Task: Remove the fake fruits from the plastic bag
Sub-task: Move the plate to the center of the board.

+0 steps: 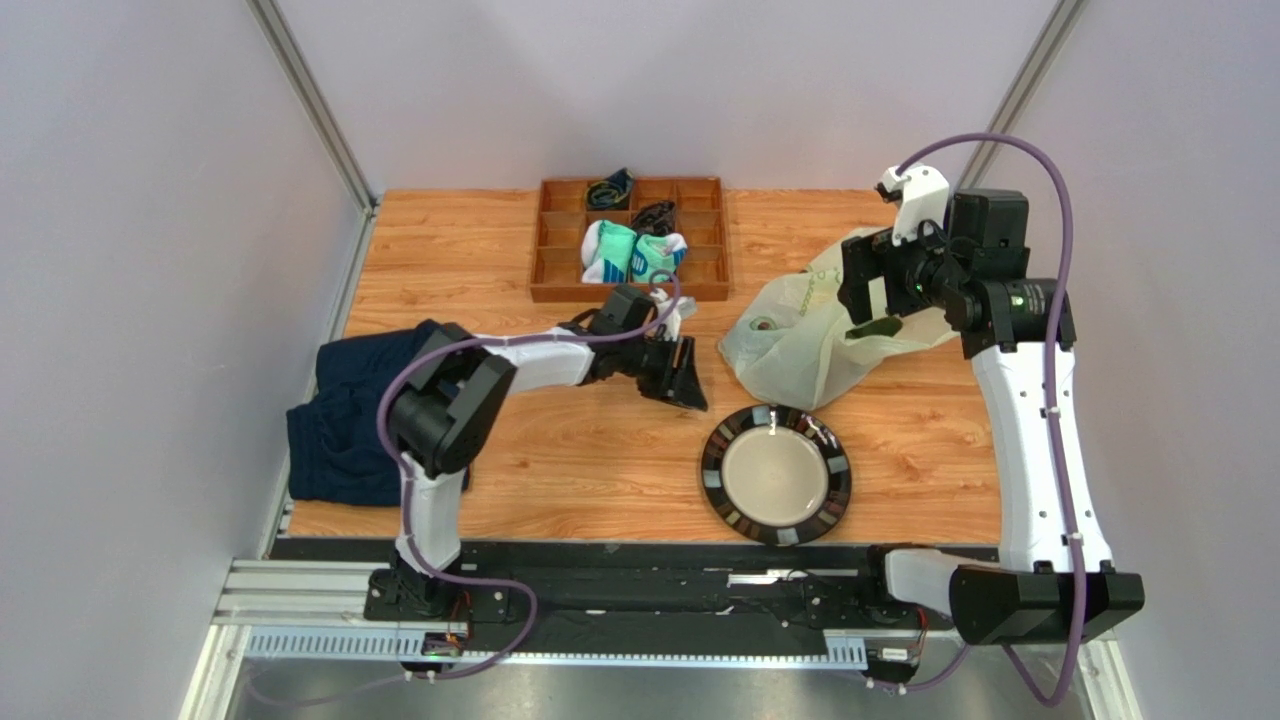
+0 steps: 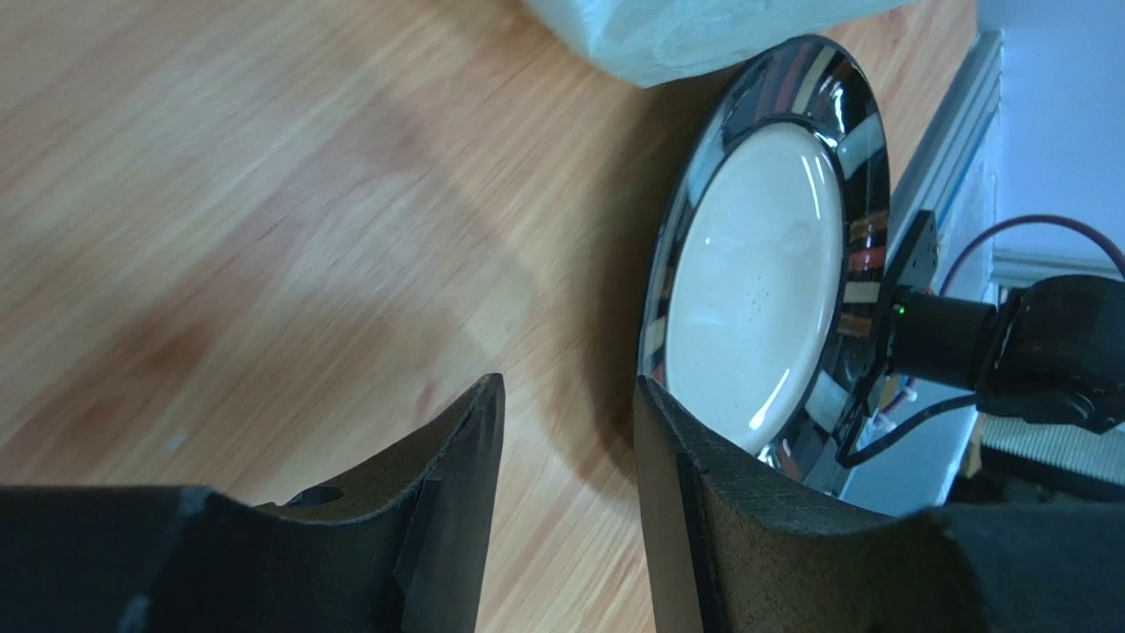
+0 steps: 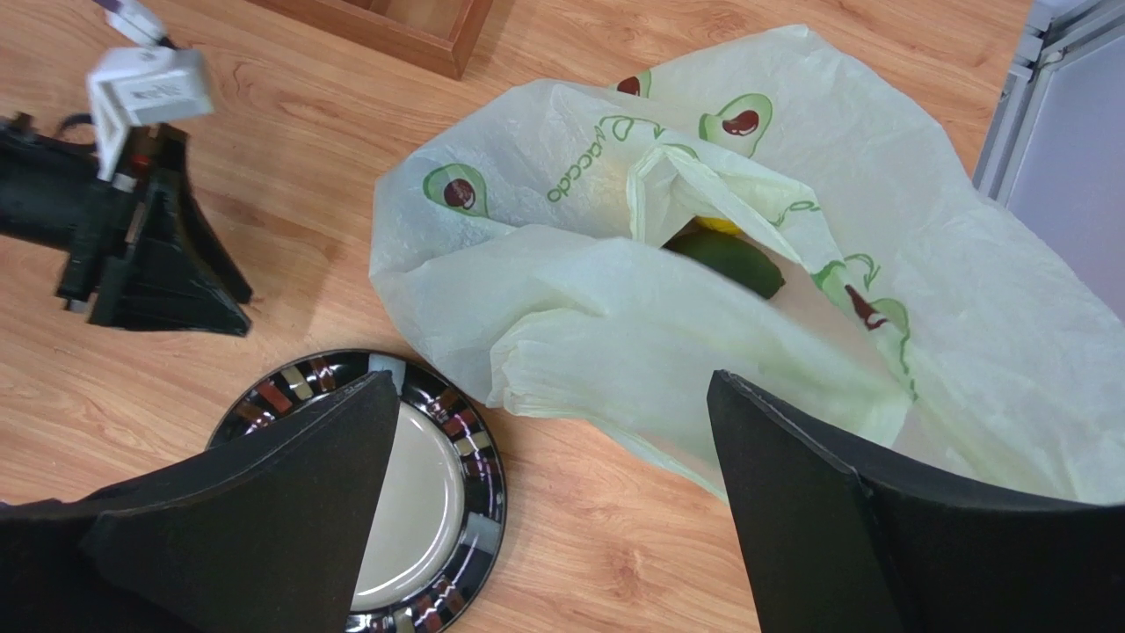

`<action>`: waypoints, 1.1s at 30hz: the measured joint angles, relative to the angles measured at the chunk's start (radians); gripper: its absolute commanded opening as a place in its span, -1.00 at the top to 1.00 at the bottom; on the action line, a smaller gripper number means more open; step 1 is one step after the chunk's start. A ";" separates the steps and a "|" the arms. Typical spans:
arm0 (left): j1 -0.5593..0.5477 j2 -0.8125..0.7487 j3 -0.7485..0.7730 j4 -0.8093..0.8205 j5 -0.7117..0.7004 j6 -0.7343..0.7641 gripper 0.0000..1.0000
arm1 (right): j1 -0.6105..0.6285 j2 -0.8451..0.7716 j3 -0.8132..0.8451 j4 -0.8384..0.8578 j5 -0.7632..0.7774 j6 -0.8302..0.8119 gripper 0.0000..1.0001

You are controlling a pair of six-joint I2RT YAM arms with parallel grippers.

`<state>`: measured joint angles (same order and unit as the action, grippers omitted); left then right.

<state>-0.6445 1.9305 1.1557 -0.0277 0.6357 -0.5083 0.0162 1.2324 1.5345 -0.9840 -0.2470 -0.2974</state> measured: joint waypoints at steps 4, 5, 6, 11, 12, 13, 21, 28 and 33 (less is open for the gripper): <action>-0.069 0.098 0.075 0.023 0.027 -0.031 0.13 | 0.000 -0.030 -0.048 -0.004 0.003 0.006 -0.88; -0.086 0.104 0.080 0.025 0.035 -0.034 0.17 | 0.000 -0.035 -0.065 -0.008 0.004 0.007 -0.88; -0.098 0.106 0.082 0.025 0.041 -0.039 0.20 | 0.000 -0.039 -0.081 -0.009 0.004 0.009 -0.88; -0.126 0.119 0.085 0.027 0.047 -0.043 0.67 | 0.000 -0.054 -0.143 -0.011 0.005 0.009 -0.88; -0.126 0.126 0.087 0.026 0.048 -0.042 0.86 | 0.000 -0.058 -0.154 -0.011 0.005 0.009 -0.88; -0.126 0.135 0.089 0.025 0.048 -0.034 1.00 | 0.000 -0.061 -0.160 -0.010 0.005 0.009 -0.88; -0.111 0.108 0.071 -0.017 0.044 0.006 1.00 | 0.000 -0.077 -0.148 0.013 0.029 0.010 -0.91; 0.066 -0.051 -0.041 -0.218 0.016 0.193 0.08 | -0.056 -0.072 -0.062 0.118 0.120 0.011 -0.92; 0.178 -0.117 -0.042 -0.348 -0.095 0.322 -0.45 | -0.156 0.011 0.057 0.180 0.173 0.012 -0.93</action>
<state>-0.4667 1.8137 1.1137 -0.3756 0.5404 -0.1864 -0.1398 1.2434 1.5917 -0.8036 -0.0738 -0.2855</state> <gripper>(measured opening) 0.641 0.963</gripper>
